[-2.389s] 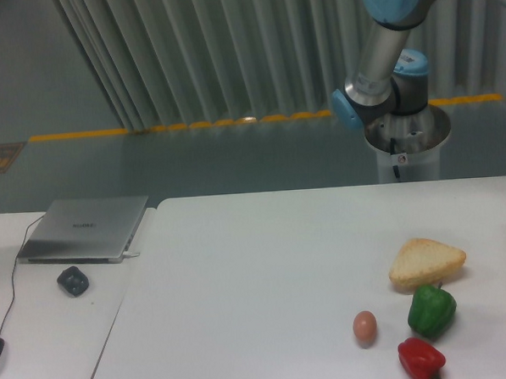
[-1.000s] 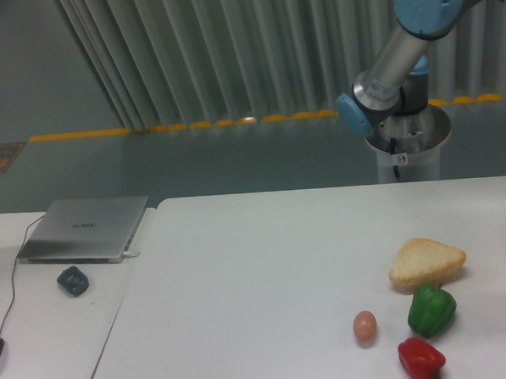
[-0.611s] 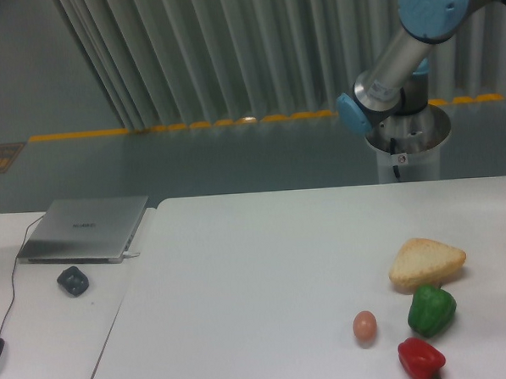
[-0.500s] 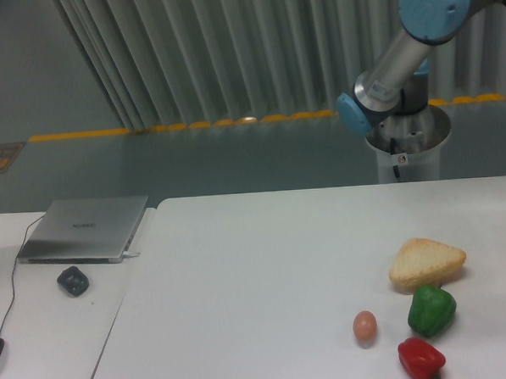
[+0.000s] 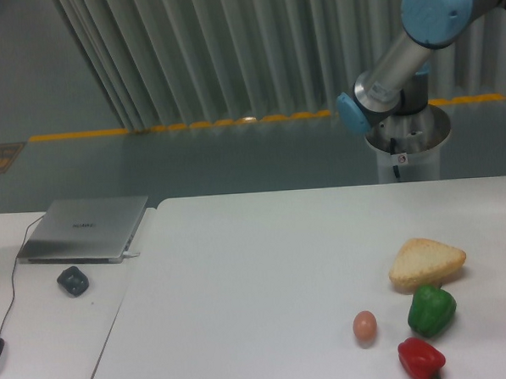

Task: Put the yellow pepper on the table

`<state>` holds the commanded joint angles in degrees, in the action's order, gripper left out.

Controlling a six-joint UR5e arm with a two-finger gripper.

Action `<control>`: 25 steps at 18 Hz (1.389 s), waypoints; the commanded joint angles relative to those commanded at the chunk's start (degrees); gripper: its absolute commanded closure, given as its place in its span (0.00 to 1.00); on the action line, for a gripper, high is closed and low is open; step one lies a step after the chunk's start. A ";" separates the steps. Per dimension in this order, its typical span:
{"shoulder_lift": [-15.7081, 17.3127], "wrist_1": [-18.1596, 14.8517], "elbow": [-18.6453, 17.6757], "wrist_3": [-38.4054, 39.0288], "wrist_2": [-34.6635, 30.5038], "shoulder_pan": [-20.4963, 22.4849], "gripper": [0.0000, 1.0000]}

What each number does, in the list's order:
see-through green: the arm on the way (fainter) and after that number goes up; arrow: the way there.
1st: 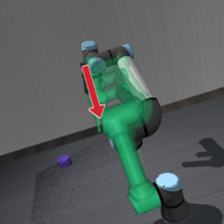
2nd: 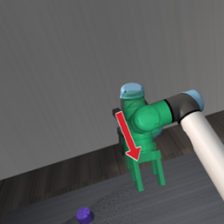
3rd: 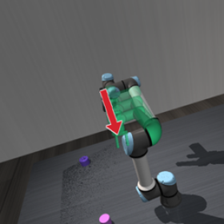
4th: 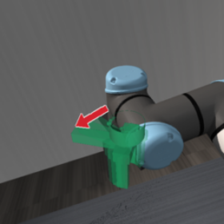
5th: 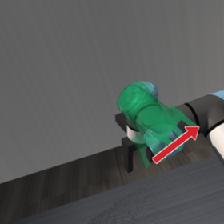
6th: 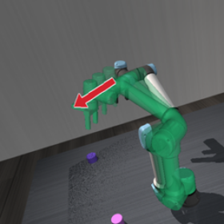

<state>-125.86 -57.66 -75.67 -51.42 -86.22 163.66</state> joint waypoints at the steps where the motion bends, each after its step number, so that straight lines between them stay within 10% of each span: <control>1: 0.26 0.00 -0.35 -0.17 0.00 -0.18 0.35; 7: 2.11 -0.96 0.35 -0.70 -0.09 -0.88 0.64; 17: 9.93 -16.95 4.04 -2.71 2.37 -5.27 0.63; 25: 12.75 -21.27 2.73 -27.77 4.04 -10.01 0.61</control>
<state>-113.11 -78.93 -72.95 -79.18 -82.18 153.64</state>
